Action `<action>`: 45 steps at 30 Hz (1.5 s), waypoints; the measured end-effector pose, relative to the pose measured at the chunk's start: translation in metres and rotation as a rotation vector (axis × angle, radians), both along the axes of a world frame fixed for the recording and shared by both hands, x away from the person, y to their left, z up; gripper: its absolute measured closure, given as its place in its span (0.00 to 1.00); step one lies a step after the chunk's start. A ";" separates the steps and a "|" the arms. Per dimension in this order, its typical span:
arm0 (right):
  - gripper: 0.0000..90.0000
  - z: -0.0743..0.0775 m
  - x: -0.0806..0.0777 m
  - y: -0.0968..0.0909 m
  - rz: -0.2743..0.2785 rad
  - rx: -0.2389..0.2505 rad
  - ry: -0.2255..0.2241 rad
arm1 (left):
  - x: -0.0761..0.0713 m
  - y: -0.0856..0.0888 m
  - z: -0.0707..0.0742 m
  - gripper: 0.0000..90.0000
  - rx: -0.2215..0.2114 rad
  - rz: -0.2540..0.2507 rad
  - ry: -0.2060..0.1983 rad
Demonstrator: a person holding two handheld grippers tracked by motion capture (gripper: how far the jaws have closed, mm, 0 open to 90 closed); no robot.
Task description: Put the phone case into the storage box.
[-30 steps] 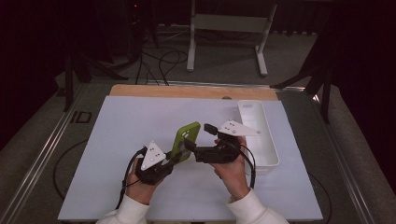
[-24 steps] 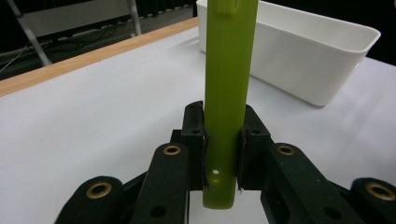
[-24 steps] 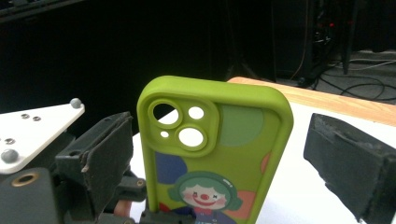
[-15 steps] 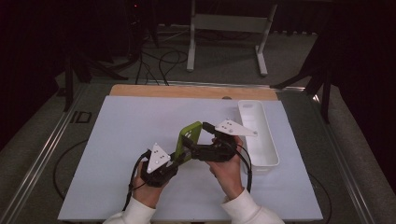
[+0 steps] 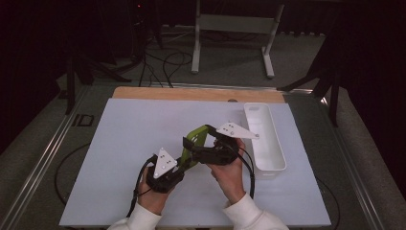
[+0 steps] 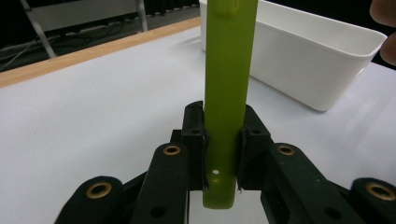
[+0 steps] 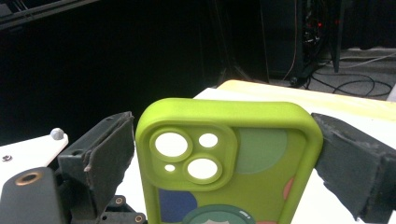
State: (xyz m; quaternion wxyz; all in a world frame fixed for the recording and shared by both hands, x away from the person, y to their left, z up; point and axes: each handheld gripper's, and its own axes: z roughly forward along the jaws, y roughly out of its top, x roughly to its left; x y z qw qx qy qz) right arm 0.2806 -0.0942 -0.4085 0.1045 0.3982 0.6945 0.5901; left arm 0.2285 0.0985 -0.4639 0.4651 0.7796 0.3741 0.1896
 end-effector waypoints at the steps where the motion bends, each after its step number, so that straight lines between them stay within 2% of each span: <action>1: 0.10 0.000 0.000 0.000 -0.002 -0.001 0.004 | 0.000 0.000 0.000 0.86 0.001 0.001 -0.001; 3: 0.10 -0.001 0.001 0.000 -0.004 -0.006 0.006 | 0.000 -0.001 0.000 0.86 0.001 -0.001 0.000; 5: 0.15 -0.001 0.001 0.000 -0.018 -0.006 0.013 | 0.000 -0.001 0.000 0.86 0.000 -0.007 0.003; 12: 0.16 -0.003 0.003 -0.004 -0.015 0.004 0.040 | 0.000 -0.003 -0.002 0.86 0.002 -0.018 0.011; 23: 0.17 -0.002 0.003 -0.004 -0.011 -0.013 0.041 | 0.001 -0.002 -0.003 0.85 0.006 -0.031 0.012; 25: 0.17 -0.002 0.003 -0.004 -0.006 -0.020 0.036 | 0.002 -0.002 -0.002 0.82 0.012 -0.037 0.013; 28: 0.17 -0.002 0.002 -0.003 0.002 -0.025 0.033 | 0.002 -0.002 -0.002 0.74 0.016 -0.035 0.014; 29: 0.17 -0.002 0.002 -0.002 0.004 -0.029 0.032 | 0.002 -0.002 -0.002 0.74 0.016 -0.035 0.017; 30: 0.17 -0.001 0.002 -0.002 0.005 -0.030 0.031 | 0.003 -0.002 -0.002 0.68 0.017 -0.033 0.018; 33: 0.17 -0.001 0.002 -0.003 0.001 -0.033 0.030 | 0.003 -0.001 -0.001 0.58 0.017 -0.030 0.022; 35: 0.17 0.000 0.002 -0.003 -0.001 -0.034 0.030 | 0.004 -0.001 0.000 0.55 0.013 -0.021 0.024; 36: 0.17 0.000 0.002 -0.003 -0.004 -0.032 0.028 | 0.004 -0.001 0.000 0.43 0.018 -0.016 0.024; 41: 0.17 0.000 0.003 -0.004 -0.014 -0.036 0.026 | 0.005 -0.001 0.001 0.20 0.031 0.031 0.016; 45: 0.17 0.000 0.003 -0.004 -0.018 -0.037 0.027 | 0.007 0.000 0.002 0.09 0.044 0.057 0.021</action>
